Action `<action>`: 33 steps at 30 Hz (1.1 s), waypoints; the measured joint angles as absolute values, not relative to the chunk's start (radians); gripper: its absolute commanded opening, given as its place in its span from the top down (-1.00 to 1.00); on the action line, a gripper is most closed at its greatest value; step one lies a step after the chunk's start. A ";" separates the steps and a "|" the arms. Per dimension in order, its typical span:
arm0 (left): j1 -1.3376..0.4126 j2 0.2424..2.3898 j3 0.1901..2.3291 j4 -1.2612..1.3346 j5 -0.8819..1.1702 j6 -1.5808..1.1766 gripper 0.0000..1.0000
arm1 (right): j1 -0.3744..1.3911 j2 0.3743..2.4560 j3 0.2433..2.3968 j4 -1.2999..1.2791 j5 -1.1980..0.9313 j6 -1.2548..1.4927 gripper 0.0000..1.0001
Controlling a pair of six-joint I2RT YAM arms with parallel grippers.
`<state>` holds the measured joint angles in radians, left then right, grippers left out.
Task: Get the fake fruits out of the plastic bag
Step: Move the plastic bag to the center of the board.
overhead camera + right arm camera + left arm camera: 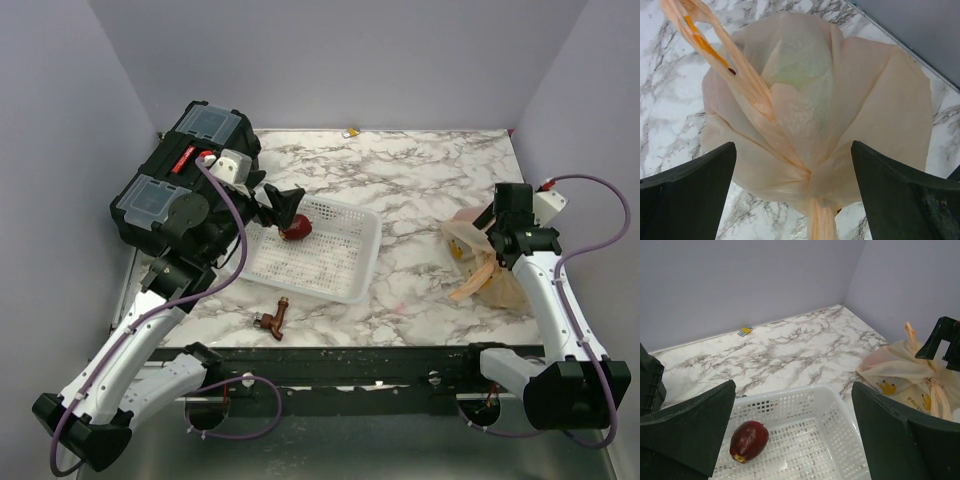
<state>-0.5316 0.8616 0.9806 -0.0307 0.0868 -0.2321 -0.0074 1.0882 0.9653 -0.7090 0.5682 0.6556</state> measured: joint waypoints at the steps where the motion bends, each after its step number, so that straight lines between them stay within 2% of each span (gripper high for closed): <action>1: -0.533 0.863 0.981 -0.031 0.087 -0.232 -0.97 | -0.010 1.085 0.957 -0.709 0.577 0.661 -0.98; 4: -0.539 0.868 0.980 -0.030 0.088 -0.233 -0.97 | -0.015 1.077 0.936 -0.705 0.592 0.667 -0.84; 10: -0.548 0.873 0.979 -0.030 0.089 -0.233 -0.97 | -0.015 1.056 0.894 -0.697 0.591 0.674 -0.69; 14: -0.562 0.874 0.979 -0.030 0.093 -0.236 -0.97 | -0.015 1.013 0.875 -0.692 0.564 0.643 -0.40; 15: -0.566 0.874 0.979 -0.030 0.094 -0.237 -0.97 | -0.015 1.010 0.875 -0.688 0.553 0.631 -0.38; 17: -0.569 0.876 0.979 -0.030 0.098 -0.238 -0.98 | -0.015 1.010 0.875 -0.679 0.524 0.604 -0.16; 18: -0.570 0.876 0.979 -0.031 0.098 -0.239 -0.97 | -0.015 1.013 0.875 -0.677 0.507 0.591 0.00; 23: -0.577 0.878 0.979 -0.031 0.099 -0.240 -0.97 | -0.015 1.045 0.875 -0.674 0.397 0.543 0.07; 30: -0.607 0.883 0.979 -0.031 0.102 -0.240 -0.97 | -0.015 1.049 0.875 -0.658 0.178 0.488 0.57; 33: -0.617 0.888 0.979 -0.031 0.109 -0.240 -0.97 | -0.015 1.052 0.875 -0.642 0.084 0.478 0.69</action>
<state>-0.6167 0.8879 0.9794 -0.0315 0.1089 -0.2398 -0.0151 1.0523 0.8745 -0.6418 0.0841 0.4778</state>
